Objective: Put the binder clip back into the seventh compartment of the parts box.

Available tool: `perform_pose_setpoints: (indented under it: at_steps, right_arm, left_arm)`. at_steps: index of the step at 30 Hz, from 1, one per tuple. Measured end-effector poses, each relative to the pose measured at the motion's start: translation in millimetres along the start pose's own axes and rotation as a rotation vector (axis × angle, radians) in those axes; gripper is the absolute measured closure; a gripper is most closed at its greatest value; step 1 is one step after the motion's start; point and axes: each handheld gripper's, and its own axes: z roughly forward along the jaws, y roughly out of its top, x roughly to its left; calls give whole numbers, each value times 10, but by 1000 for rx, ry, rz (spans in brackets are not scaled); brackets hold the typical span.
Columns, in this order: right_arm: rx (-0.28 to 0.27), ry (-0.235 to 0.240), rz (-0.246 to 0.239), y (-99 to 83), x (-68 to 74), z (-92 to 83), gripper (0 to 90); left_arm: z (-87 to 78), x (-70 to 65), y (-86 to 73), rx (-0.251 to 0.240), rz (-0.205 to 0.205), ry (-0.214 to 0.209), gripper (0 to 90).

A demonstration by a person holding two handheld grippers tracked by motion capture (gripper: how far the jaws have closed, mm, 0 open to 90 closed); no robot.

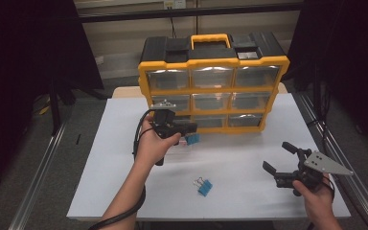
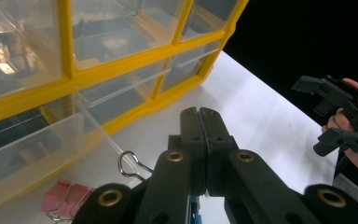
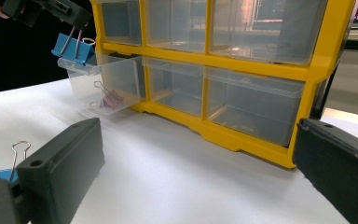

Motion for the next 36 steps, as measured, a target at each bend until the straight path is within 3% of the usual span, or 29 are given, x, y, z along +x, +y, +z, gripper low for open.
perform_pose_setpoints:
  at_steps: [29,36]
  right_arm:
    - [-4,2,5,1,-3,-7,15]
    - [-5,2,3,2,-4,-8,15]
  left_arm:
    - [-34,147,70,-35,-21,41,895]
    - [-60,210,79,-42,-21,68,894]
